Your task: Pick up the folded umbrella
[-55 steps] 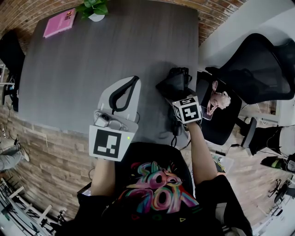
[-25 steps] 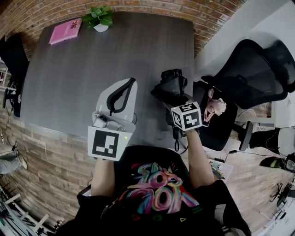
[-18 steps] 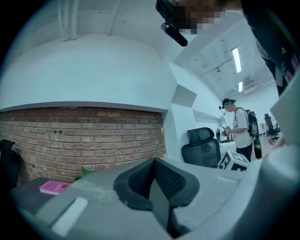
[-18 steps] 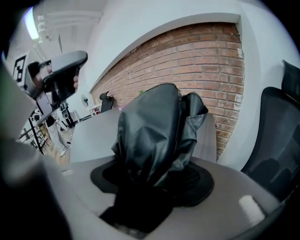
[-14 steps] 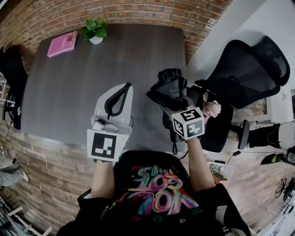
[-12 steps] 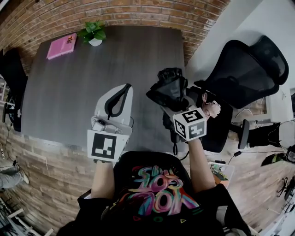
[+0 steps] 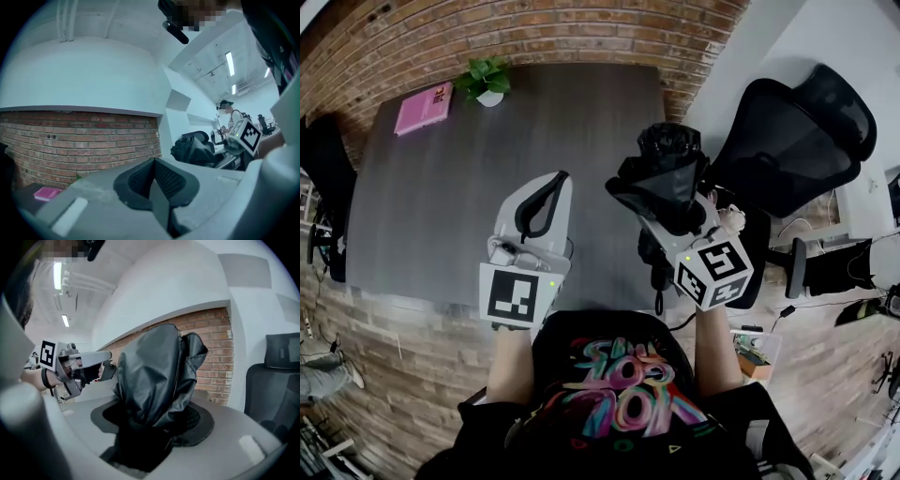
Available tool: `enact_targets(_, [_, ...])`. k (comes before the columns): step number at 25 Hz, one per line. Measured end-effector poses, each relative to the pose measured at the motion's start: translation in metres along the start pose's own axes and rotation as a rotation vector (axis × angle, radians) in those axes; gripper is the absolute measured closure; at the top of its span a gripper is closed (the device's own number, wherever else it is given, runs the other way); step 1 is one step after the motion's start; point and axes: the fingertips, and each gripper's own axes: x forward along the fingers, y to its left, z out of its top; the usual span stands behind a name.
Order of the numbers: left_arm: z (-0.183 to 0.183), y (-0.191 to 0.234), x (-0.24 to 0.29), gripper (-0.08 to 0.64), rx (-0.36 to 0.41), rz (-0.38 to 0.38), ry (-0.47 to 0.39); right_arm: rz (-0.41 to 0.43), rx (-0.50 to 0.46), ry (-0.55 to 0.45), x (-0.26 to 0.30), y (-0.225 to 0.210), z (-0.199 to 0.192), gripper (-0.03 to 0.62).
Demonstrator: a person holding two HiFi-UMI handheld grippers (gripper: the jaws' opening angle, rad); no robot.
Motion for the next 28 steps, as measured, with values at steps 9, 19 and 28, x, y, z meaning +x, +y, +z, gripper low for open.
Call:
enact_targets(9, [0.000,-0.006,-0.007,0.558,-0.004,-0.006,-0.001,-0.095,-0.052,-0.157,-0.053,-0.009,0.040,0.318])
enact_targets(19, [0.000,-0.006,-0.017,0.558,-0.026,0.002,0.002,-0.164,-0.070,-0.256,-0.085,-0.010,0.052,0.318])
enact_targets(28, [-0.002,-0.011,-0.014,0.558,-0.027,-0.003,0.005,-0.151,-0.064,-0.262,-0.085,-0.007,0.049,0.318])
